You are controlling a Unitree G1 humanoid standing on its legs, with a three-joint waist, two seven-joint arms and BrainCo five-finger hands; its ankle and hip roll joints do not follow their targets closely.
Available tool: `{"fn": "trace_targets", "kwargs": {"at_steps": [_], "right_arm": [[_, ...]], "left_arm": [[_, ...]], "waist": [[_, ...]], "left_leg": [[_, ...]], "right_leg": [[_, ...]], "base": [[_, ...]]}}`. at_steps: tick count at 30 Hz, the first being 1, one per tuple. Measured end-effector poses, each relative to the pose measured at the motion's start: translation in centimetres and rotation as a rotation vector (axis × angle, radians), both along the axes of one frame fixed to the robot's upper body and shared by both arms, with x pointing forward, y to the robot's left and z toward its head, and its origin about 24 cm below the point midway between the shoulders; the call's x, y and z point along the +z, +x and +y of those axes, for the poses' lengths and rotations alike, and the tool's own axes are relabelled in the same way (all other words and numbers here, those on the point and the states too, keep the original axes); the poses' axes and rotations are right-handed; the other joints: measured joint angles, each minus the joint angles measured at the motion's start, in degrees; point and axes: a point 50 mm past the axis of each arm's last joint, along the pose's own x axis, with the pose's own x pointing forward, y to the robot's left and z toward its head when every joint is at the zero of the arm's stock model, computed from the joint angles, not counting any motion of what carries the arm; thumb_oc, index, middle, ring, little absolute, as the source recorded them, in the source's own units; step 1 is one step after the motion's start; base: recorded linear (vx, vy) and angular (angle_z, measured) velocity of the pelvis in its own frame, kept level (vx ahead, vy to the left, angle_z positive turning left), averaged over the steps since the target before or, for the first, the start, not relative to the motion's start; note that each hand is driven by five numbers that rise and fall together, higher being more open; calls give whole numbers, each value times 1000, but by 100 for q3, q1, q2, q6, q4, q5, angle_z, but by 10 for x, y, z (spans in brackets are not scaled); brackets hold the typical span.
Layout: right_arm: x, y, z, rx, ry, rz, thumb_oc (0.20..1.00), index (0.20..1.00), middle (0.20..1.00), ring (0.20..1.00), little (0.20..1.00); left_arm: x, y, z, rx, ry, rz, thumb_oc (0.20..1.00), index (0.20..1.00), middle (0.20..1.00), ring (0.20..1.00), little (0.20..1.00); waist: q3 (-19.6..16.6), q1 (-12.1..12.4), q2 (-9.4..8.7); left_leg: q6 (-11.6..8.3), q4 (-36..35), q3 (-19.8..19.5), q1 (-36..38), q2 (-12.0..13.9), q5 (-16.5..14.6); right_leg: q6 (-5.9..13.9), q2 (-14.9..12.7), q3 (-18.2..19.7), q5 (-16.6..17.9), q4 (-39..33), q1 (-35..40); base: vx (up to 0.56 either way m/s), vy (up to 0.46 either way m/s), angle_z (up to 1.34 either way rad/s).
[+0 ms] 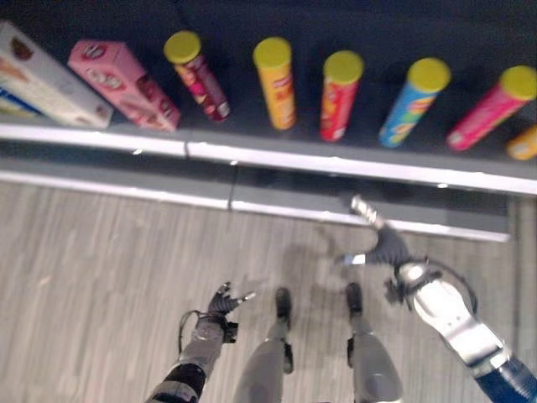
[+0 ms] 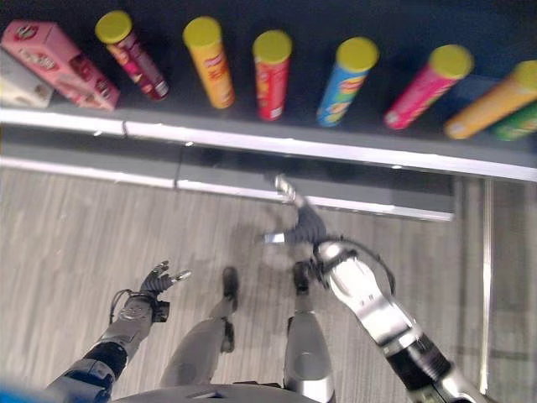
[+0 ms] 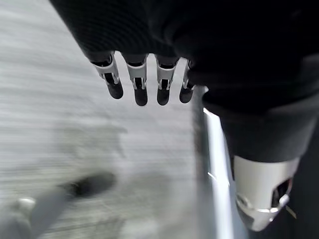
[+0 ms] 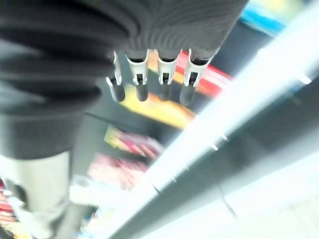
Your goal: Put the goods on the table back onto the shelves and tidy them up.
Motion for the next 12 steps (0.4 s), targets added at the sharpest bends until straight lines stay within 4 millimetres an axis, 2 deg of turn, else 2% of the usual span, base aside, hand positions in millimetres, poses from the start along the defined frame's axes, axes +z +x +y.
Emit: {"fn": "trace_targets", "kwargs": {"at_steps": [2,5,8,10,12], "right_arm": [[-23,-11,-19,39,-37,170,1000,1000,1000,1000,1000],[-37,-14,-37,48,-50,291,1000,1000,1000,1000,1000],[-70,-16,-61,-47,-83,442,1000,1000,1000,1000,1000],[-124,-35,-94,-298,-78,645,1000,1000,1000,1000,1000],[-163,-61,-110,-511,-77,805,1000,1000,1000,1000,1000]], "left_arm": [[-11,-18,1,-5,-16,53,1000,1000,1000,1000,1000],[-23,-41,0,-20,-28,123,1000,1000,1000,1000,1000],[-35,-60,-7,-21,-59,183,1000,1000,1000,1000,1000],[-45,-79,-16,-49,-91,250,1000,1000,1000,1000,1000],[-50,-88,-18,-48,-103,285,1000,1000,1000,1000,1000]], "waist": [[-308,-121,-13],[-691,-187,61],[-977,-200,154],[-1217,-145,281],[-1329,-91,319]], "left_leg": [[80,-32,117,193,7,-96],[100,-32,214,347,28,-146],[80,-32,228,521,67,-163],[100,-33,244,642,140,-195],[63,-33,237,733,198,-223]], "right_leg": [[4,-5,113,-33,-2,130],[6,11,201,-33,-14,219],[3,52,217,-67,-25,385],[-32,122,221,-100,-25,492],[-59,173,209,-120,-27,598]], "base": [[67,0,-38],[62,-28,-20],[46,-43,-2],[71,-106,-4],[73,-97,-2]]}}
